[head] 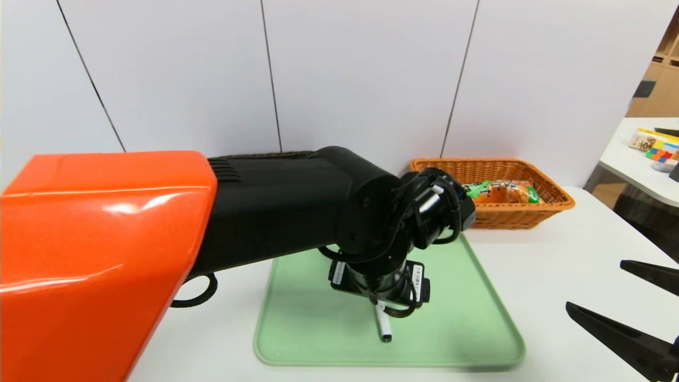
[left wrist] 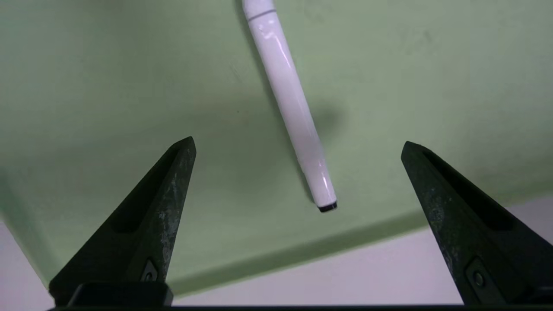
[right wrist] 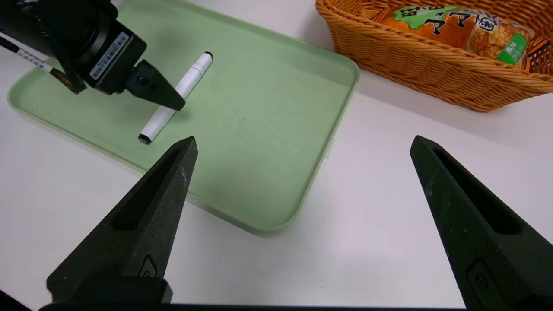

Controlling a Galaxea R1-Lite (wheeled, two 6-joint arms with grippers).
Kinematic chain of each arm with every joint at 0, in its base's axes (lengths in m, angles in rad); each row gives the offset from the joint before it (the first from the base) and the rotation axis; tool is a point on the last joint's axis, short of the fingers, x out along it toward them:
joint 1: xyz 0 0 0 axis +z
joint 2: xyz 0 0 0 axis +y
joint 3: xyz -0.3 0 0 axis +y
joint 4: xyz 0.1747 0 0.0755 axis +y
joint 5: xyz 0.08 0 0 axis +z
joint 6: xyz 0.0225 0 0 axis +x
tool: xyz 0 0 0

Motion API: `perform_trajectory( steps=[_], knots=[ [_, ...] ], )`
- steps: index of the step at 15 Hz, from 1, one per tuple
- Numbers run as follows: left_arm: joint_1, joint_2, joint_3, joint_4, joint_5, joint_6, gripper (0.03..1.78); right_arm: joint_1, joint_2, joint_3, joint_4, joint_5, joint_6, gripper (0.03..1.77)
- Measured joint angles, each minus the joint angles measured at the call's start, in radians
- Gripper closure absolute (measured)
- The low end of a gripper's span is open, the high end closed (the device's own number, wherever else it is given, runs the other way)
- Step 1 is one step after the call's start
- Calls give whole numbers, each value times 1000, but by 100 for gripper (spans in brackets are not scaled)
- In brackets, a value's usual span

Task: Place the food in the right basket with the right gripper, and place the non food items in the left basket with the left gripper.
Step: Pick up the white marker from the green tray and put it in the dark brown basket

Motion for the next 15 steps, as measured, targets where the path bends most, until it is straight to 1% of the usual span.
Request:
perform_trajectory(
  steps=[6, 15],
  knots=[
    [15, 51, -4, -31, 27, -5, 12, 0, -8, 2, -2, 2, -1, 10],
    [68, 87, -4, -68, 21, -9, 12, 0, -5, 1, -2, 2, -3, 10]
  ],
)
